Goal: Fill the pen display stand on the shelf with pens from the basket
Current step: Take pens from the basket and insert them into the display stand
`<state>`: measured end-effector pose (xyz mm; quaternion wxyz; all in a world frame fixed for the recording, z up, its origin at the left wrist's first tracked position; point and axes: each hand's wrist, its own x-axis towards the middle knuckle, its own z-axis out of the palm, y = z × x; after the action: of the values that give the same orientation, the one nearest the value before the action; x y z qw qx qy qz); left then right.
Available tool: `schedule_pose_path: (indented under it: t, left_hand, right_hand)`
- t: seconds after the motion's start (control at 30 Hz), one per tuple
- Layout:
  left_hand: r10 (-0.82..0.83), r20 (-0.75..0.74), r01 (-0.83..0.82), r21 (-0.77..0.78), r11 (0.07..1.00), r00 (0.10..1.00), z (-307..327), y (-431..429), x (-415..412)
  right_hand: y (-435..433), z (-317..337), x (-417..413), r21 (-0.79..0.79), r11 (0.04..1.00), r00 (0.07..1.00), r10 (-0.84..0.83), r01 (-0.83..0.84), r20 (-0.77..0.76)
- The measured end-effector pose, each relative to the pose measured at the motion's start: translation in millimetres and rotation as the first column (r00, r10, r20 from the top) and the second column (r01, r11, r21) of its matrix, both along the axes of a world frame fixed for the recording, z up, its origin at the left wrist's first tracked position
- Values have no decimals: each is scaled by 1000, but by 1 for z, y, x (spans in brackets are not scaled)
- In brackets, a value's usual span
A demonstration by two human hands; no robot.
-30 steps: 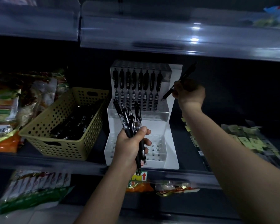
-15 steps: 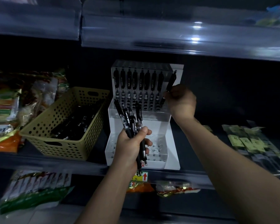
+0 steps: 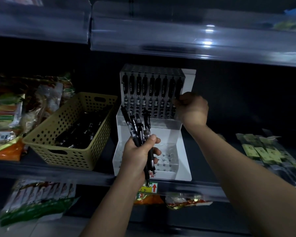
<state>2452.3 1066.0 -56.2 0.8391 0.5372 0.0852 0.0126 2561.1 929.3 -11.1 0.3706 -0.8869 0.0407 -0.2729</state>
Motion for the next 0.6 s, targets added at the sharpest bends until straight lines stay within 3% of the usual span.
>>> schedule_pose_path:
  t: [0.2,0.37,0.5,0.6]
  left_hand:
    - [-9,1,9,2,1000,1000,1,3,-1]
    - [-35,-25,33,-89,995,999,3,8,-1]
    - [-29,-6,28,-134,991,1000,5,13,-1]
    - [-2,20,4,-128,992,1000,6,16,0]
  right_hand:
    - [2,0,0,22,1000,999,-10,11,-51]
    - [3,-1,-4,73,997,999,-6,9,-32]
    - [11,1,-19,197,980,982,-13,-24,187]
    - [31,14,-40,246,937,968,222,-246,120]
